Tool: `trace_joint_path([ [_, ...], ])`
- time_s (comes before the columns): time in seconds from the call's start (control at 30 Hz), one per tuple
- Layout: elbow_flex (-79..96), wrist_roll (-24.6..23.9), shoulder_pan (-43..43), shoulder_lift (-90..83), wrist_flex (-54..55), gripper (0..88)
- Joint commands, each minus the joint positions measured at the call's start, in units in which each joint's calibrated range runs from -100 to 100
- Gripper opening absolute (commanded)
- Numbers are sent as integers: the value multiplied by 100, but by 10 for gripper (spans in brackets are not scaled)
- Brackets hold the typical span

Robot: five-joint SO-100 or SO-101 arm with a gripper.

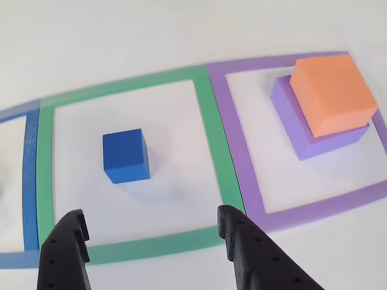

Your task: Tower of hanoi

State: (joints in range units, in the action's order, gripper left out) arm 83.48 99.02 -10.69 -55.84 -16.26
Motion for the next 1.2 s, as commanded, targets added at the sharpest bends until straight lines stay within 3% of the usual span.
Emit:
trace_joint_path([
  [0.0,534,98,82,672,1970,241],
  [0.37,897,98,364,3132,5297,252],
  [0.67,143,98,463,5383,7151,256],
  [1.17,-1047,98,539,7354,8130,252],
])
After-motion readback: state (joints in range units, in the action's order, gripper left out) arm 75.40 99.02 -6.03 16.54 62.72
